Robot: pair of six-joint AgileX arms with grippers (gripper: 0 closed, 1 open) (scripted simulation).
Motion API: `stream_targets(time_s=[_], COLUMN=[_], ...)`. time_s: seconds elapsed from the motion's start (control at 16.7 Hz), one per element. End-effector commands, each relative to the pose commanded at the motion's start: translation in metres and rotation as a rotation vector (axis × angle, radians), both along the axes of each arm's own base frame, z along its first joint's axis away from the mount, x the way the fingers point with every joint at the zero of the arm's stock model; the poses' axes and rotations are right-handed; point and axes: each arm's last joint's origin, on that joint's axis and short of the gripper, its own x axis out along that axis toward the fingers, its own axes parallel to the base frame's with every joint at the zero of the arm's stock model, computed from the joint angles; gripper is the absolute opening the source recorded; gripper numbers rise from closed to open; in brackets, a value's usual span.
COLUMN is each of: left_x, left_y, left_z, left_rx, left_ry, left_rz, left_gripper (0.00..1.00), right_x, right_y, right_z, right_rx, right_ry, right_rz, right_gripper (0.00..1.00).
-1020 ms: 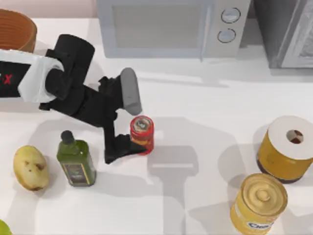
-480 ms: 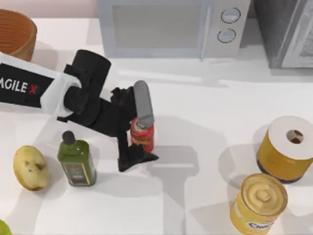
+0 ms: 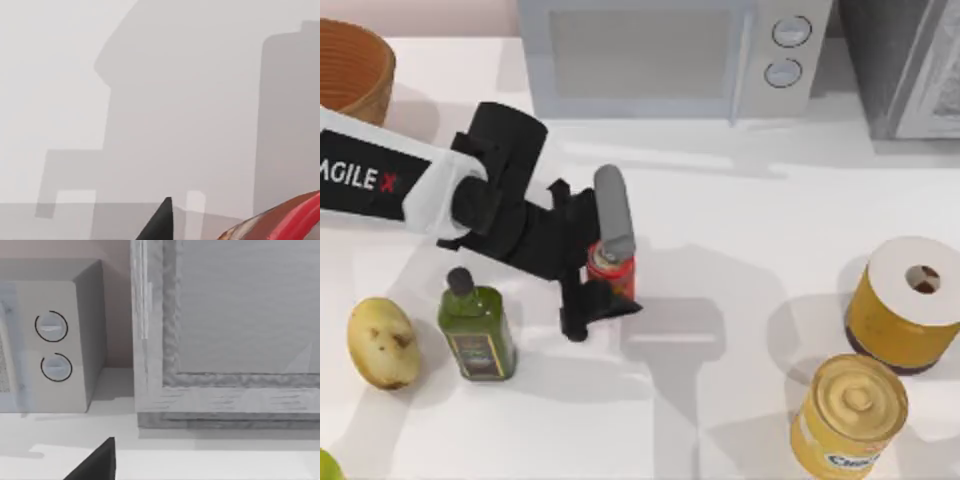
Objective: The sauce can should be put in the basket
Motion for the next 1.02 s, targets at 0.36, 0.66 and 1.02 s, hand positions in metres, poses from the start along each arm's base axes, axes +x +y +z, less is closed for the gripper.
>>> stream_targets(time_s=[0.36, 0.66, 1.02], left_x=[0.0000, 0.0000, 0.0041], left_y=[0.0000, 0.0000, 0.0019], left_z=[0.0000, 0.0000, 0.0037], left_rx=[0.000, 0.000, 0.005], left_ry=[0.000, 0.000, -0.010], left_rz=[0.000, 0.000, 0.015], left_gripper=[0.02, 0.00, 0.00], right_x=[0.0000, 0.0000, 0.0000], right_y=[0.0000, 0.0000, 0.0000], right_z=[0.0000, 0.0000, 0.0000], right_rx=[0.000, 0.000, 0.000], right_ry=[0.000, 0.000, 0.000], right_rz=[0.000, 0.000, 0.000], right_gripper=[1.00, 1.00, 1.00])
